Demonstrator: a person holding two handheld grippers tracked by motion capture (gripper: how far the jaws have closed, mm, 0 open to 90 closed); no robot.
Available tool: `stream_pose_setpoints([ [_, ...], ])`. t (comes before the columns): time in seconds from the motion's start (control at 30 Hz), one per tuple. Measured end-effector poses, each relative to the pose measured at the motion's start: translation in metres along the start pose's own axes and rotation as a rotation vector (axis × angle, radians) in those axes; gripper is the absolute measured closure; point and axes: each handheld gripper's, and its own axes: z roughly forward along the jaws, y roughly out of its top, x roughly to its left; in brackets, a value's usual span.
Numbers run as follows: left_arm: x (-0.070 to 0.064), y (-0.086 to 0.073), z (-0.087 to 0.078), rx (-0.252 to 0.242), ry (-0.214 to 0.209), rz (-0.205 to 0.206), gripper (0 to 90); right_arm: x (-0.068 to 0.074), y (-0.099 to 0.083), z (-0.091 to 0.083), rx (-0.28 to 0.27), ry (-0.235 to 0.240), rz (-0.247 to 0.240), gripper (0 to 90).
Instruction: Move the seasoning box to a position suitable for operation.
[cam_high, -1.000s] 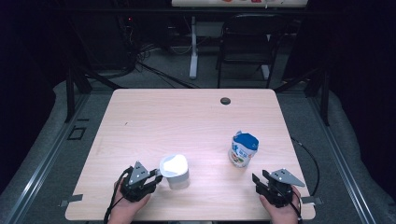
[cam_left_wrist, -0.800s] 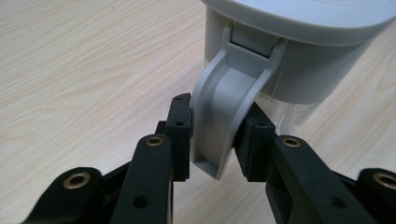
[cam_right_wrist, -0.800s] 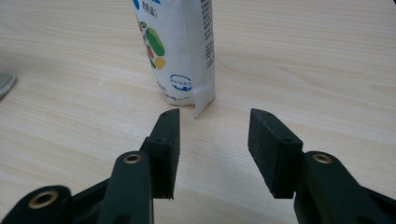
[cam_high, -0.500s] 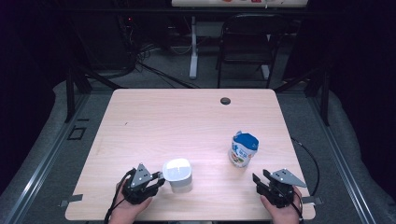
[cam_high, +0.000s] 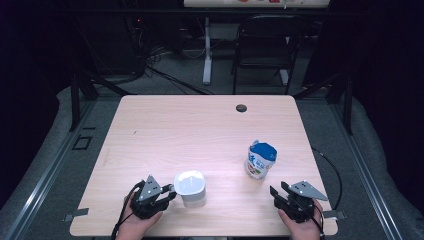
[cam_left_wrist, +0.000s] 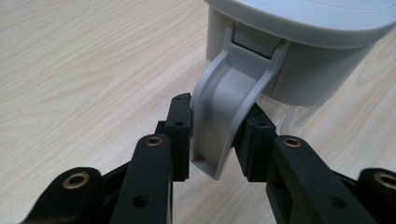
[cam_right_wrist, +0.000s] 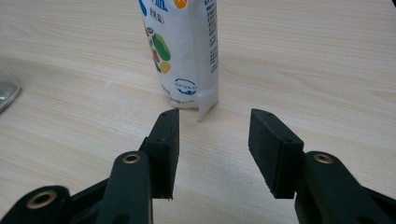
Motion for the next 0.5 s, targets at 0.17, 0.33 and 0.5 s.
stream_pose_setpoints([
  [0.17, 0.0007, -0.0003, -0.0004, -0.001, -0.002, -0.023, 69.1, 0.0, 0.0, 0.0, 0.001, 0.001, 0.002, 53.1],
  [0.33, 0.0033, -0.0009, -0.0026, -0.013, -0.028, -0.059, 66.1, -0.0003, -0.0001, 0.0001, 0.002, -0.001, 0.004, 52.5],
  [0.5, 0.0037, 0.0003, -0.0062, -0.025, -0.037, -0.103, 60.8, 0.0002, -0.0002, 0.0003, 0.004, -0.001, 0.004, 52.3],
])
